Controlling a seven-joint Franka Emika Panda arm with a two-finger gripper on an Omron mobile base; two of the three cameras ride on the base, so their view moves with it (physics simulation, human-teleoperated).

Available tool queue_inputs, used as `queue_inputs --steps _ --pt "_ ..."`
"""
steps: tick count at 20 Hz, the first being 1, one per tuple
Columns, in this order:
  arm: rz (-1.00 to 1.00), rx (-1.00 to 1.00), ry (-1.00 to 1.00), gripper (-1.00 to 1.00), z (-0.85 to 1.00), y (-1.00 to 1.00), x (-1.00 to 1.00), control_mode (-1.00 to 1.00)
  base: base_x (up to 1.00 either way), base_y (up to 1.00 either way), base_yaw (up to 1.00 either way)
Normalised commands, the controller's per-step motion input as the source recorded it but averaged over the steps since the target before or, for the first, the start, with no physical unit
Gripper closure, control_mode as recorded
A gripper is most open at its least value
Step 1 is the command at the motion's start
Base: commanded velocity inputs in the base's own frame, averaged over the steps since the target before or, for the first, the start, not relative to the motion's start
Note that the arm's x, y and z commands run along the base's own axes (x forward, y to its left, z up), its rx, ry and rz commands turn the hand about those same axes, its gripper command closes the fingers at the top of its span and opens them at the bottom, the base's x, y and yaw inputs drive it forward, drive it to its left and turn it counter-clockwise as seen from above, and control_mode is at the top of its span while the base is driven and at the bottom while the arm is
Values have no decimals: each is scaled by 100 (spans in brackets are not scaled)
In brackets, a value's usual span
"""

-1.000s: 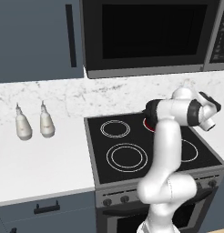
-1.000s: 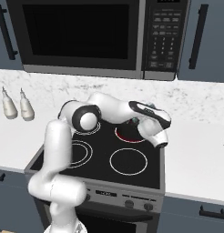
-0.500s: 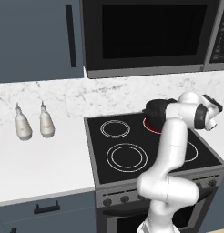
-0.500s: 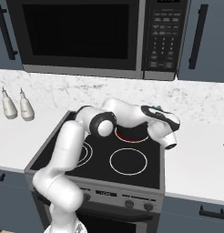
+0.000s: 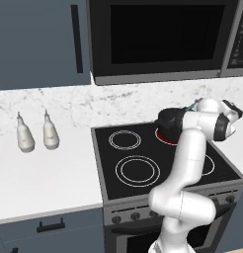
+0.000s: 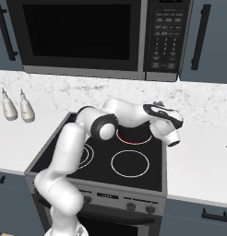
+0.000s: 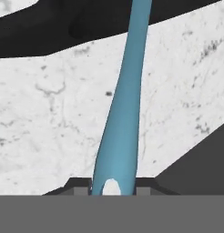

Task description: Put the bell pepper and potato in the pot. Retrieve the spatula and lightly stir the vegetables in the pot.

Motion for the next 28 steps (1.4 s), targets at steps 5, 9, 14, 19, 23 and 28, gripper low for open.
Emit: queue_inputs --steps 5,9,14,19,23,28 --pt "0 -3 -1 100 9 45 -7 -100 0 0 0" --pt "0 -10 0 100 -7 42 -21 -100 0 0 0" --pt "0 -2 4 100 0 36 -27 -100 0 0 0" --pt "0 1 18 100 1 30 -30 -100 0 0 0" --pt "0 5 26 100 15 28 -23 -100 0 0 0" --pt "0 8 23 100 28 23 -15 -100 0 0 0"
